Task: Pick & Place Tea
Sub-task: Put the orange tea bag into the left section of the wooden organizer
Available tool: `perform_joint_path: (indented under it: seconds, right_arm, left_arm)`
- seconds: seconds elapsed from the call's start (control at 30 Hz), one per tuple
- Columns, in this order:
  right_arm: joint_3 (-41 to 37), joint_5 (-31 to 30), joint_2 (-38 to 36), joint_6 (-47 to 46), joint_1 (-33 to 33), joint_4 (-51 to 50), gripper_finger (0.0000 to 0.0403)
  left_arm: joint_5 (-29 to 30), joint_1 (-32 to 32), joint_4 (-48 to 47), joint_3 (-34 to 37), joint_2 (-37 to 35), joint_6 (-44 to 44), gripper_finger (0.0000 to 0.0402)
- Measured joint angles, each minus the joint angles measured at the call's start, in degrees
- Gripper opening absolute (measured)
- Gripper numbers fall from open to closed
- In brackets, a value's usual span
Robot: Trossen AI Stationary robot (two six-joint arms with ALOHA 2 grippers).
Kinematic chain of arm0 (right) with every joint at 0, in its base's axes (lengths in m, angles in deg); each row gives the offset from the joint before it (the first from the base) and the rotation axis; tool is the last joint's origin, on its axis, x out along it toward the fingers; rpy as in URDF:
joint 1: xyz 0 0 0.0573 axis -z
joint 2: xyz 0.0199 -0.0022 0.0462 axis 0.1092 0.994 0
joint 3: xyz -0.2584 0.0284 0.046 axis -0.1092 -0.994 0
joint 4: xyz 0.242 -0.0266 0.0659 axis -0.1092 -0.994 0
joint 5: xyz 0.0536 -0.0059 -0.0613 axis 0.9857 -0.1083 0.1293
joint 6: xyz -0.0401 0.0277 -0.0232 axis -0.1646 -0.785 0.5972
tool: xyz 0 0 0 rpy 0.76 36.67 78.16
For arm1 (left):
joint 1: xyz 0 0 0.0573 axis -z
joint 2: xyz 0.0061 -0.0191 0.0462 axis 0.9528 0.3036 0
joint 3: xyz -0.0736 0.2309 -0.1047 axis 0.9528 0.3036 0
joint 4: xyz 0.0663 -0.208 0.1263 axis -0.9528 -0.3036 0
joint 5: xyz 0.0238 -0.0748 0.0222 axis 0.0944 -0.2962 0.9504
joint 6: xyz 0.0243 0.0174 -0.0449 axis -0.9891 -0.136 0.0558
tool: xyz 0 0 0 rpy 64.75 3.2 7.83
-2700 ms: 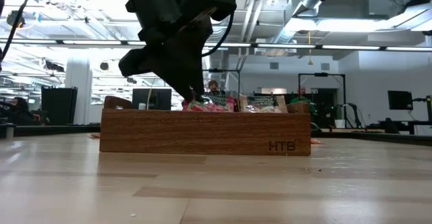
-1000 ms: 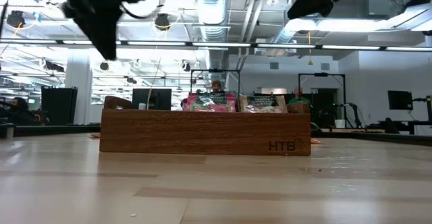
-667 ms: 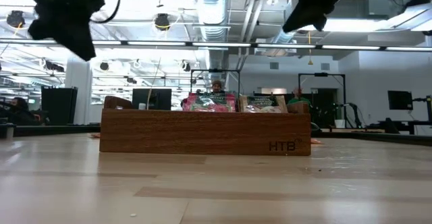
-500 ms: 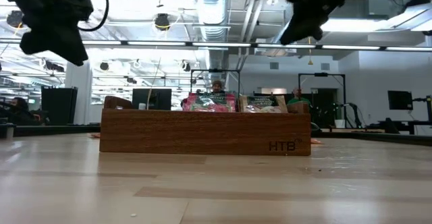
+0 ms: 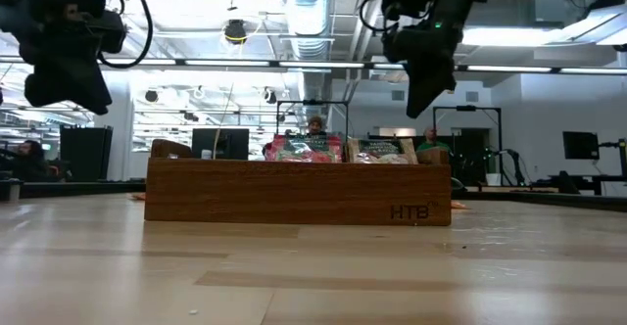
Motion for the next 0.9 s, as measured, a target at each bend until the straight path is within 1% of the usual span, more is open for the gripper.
perform_joint_path:
  seconds: [0.07,0.17,0.27,0.37,0.5,0.6,0.73,0.9]
  right_arm:
    - [1.96,0.24,1.52,0.05,0.83,-1.05,0.0049]
    - [4.36,2.7,3.16,0.94,2.17,-3.75,0.0051]
    - [5.64,4.37,3.92,1.87,3.03,-5.48,0.0063]
    - [5.66,5.07,4.68,2.5,3.9,-6.98,0.0085]
    - [5.66,5.25,4.58,3.92,5.16,-8.54,0.0124]
    - [5.66,5.25,4.59,3.98,6.24,-8.47,0.0153]
    - [4.63,5.18,4.5,4.1,7.04,-7.9,0.0181]
    - [1.1,4.62,4.52,6.0,7.17,-8.15,0.0191]
  left_arm:
    - [-0.29,-1.13,0.77,0.0,0.24,-1.41,0.0086]
    - [-0.67,-3.73,3.95,0.0,0.37,-3.41,0.0086]
    - [-3.41,-7.55,7.73,0.0,1.56,-6.32,0.0086]
    - [-6.76,-12.24,11.01,0.0,3.88,-9.72,0.0086]
    - [-13.55,-18.81,14.27,0.0,8.72,-14.43,0.0086]
    - [-17.96,-22.19,17.71,0.0,12.41,-17.97,0.0086]
    - [-17.82,-23.7,20.84,0.0,15.09,-18.88,0.0086]
    - [-14.99,-23.71,20.42,0.0,15.41,-17.64,0.0086]
